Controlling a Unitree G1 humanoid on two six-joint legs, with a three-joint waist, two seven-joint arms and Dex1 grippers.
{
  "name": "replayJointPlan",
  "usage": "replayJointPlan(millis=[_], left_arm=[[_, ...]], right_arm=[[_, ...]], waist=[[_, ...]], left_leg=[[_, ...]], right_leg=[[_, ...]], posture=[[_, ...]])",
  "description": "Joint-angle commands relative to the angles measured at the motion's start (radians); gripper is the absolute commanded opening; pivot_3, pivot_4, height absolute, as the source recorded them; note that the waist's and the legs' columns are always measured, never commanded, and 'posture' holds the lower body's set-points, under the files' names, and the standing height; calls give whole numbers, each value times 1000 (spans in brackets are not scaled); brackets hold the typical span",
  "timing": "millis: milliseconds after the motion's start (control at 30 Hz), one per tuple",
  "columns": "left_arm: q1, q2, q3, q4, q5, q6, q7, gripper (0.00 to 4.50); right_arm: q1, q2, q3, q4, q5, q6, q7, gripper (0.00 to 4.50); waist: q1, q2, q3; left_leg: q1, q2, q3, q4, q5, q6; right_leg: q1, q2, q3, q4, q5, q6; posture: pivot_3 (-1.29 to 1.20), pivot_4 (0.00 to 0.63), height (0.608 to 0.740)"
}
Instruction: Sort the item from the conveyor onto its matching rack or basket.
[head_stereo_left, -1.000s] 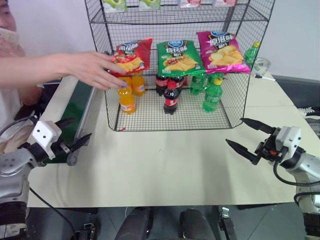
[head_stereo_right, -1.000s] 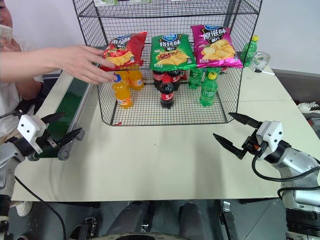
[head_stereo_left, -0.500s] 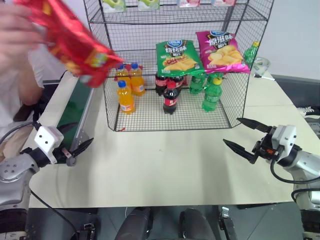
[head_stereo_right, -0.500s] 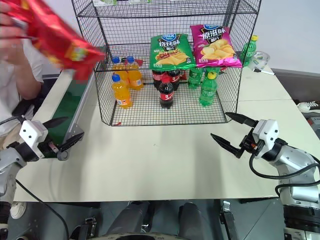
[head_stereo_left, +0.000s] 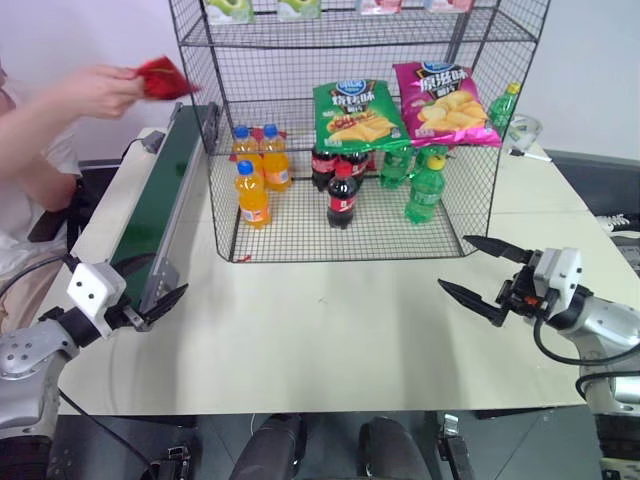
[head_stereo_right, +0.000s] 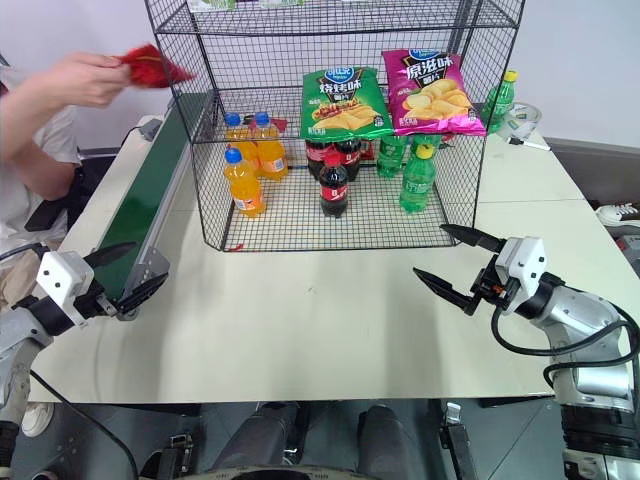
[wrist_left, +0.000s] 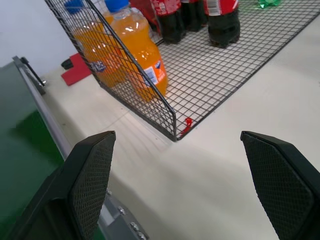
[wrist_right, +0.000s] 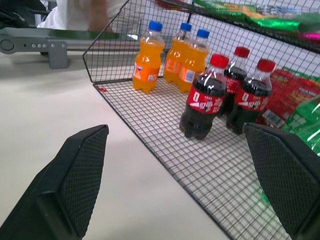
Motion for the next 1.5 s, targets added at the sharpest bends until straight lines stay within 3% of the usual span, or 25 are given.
replayJointPlan(millis=[33, 700, 900, 1033, 1200, 1400, 1500], left_arm=[[10, 10, 43, -20, 3, -38, 8, 4187], [73, 7, 104, 13, 82, -207, 83, 4187], [120, 18, 143, 58, 249, -442, 191, 4187], [200, 15, 217, 76, 503, -618, 379, 4187], [280, 4, 281, 97, 708, -757, 580, 4187], [377, 4, 333, 87, 1026, -767, 878, 4187], [416, 13, 313, 85, 1119, -736, 983, 4187]], right_arm=[[-9, -2, -1, -2, 3, -8, 5, 4500], [-46, 12, 28, 9, 10, -8, 2, 4500], [-24, 22, 48, -49, 85, 86, 36, 4500], [24, 20, 95, -151, 146, 178, 82, 4500], [52, 12, 146, -222, 159, 224, 137, 4500], [-25, 53, 201, -161, 97, 199, 136, 4500], [-48, 68, 208, -142, 87, 199, 135, 4500]], waist=[[0, 0, 0], [0, 0, 0], [-1, 0, 0], [-1, 0, 0], [2, 0, 0], [0, -1, 0], [1, -1, 0]], left_leg=[[0, 0, 0, 0, 0, 0], [0, 0, 0, -1, 0, 0], [-1, 0, 0, -1, 0, 0], [-2, 0, 0, -3, -1, 1], [-4, 0, 0, -2, -1, 1], [-4, 0, 0, -1, -3, -1], [-4, 0, 0, -2, -3, -1]], right_leg=[[0, 0, 0, 0, 0, 0], [0, 0, 0, -1, 0, 0], [0, 0, 0, -2, 0, 0], [-1, 0, 0, -5, 0, 0], [-2, 0, 0, -7, 0, -1], [-1, 0, -1, -9, 0, -1], [-1, 1, -1, -9, 1, 3]], posture=[[0, 150, 740], [0, 150, 740], [0, 150, 740], [0, 150, 740], [0, 150, 740], [0, 150, 740], [0, 150, 740]])
